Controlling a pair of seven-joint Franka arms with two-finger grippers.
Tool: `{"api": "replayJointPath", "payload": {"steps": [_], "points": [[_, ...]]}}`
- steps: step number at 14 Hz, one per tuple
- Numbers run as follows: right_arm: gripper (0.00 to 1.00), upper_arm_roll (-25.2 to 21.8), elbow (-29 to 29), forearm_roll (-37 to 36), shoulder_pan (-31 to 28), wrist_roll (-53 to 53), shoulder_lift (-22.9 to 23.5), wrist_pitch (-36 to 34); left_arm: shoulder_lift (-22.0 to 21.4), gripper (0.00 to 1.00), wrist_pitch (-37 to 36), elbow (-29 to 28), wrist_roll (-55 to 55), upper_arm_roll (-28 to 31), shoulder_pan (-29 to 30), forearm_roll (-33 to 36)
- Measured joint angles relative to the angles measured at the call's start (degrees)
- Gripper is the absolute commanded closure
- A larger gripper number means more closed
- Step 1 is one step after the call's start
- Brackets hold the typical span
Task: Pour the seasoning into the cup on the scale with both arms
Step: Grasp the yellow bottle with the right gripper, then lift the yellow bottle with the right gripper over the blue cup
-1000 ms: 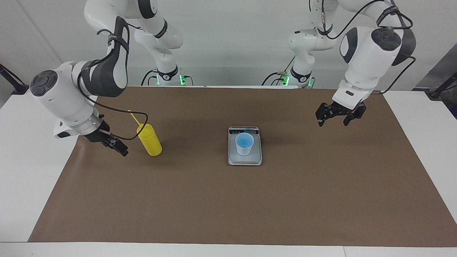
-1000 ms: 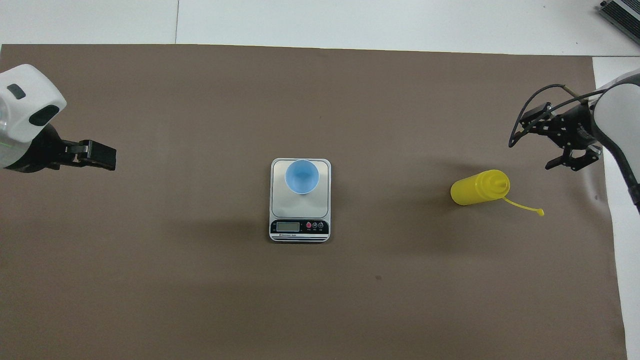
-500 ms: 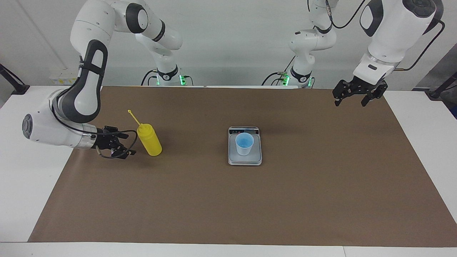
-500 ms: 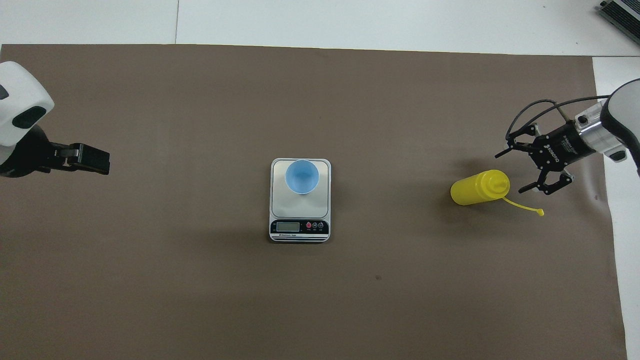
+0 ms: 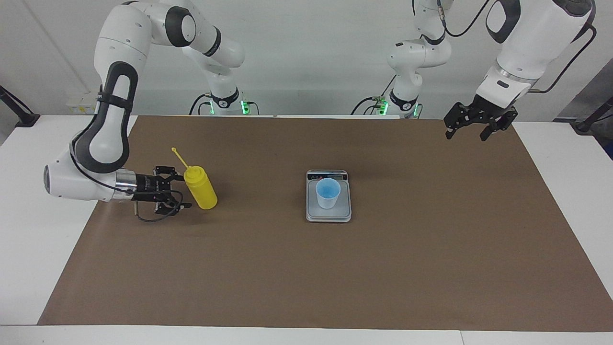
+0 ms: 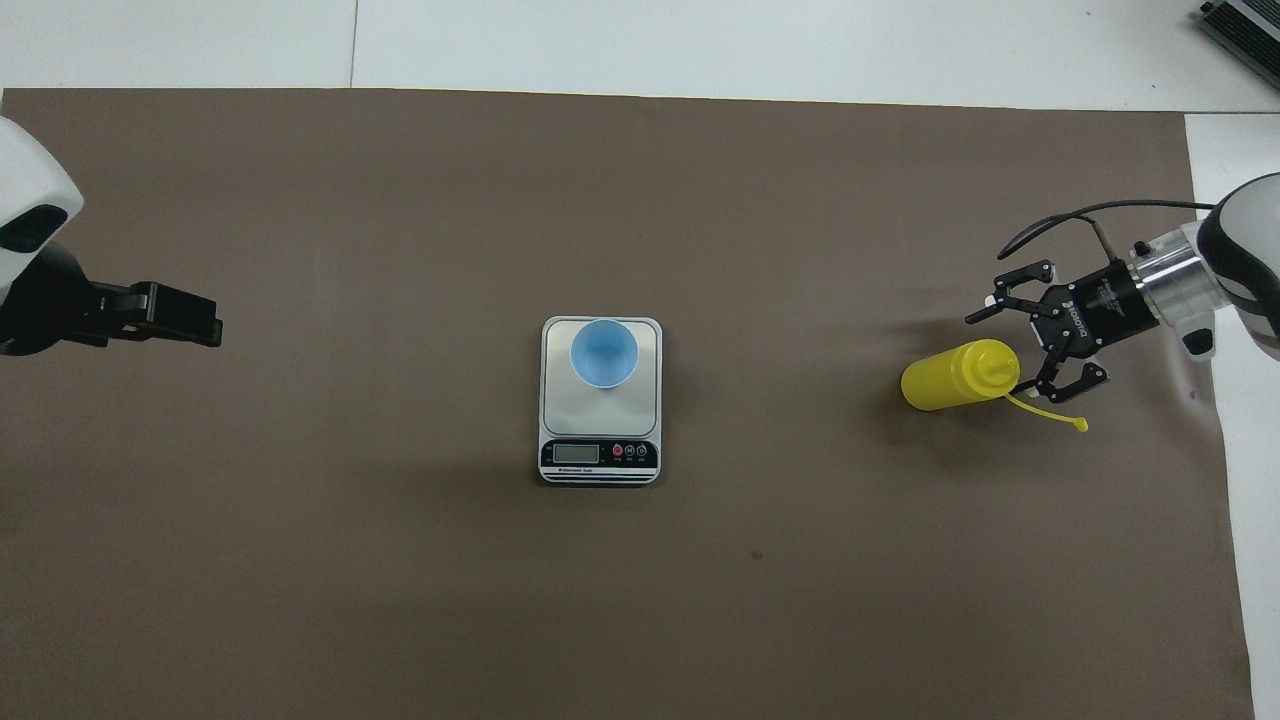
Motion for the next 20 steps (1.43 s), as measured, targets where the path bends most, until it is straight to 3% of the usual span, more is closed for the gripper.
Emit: {"api": "replayJointPath", "payload": {"steps": [7,8,9,10,16,20], "points": [[0.01,0.4,-4.9,4.4,-0.2,0.3,-1.5,0.5,-0.5,0.00,-1.5,0.1,0.1,0.2,0.0,0.9],[0.31,0.4,-5.1,4.4,0.0,0.3,-1.7,0.5,-0.5,0.00,-1.8,0.1,0.1,0.2,0.0,1.0],[0.76,0.4,-5.3,4.4,0.4,0.3,-1.8,0.5,-0.6,0.00,-1.9,0.1,0.1,0.2,0.0,1.0],[1.00,0.4,-5.6,4.5,0.8,0.3,-2.0,0.5,-0.6,0.00,-2.0,0.1,0.1,0.2,0.0,1.1],[1.00,0.6,-5.8,4.6,5.5,4.3,-4.6,6.4,-0.7,0.00,-2.0,0.1,0.1,0.0,0.0,1.1],[1.00,0.8,-5.5,-0.2,19.1,20.3,-8.3,17.6,-0.7,0.00,-2.0,0.1,0.1,0.2,0.0,1.1]]}}
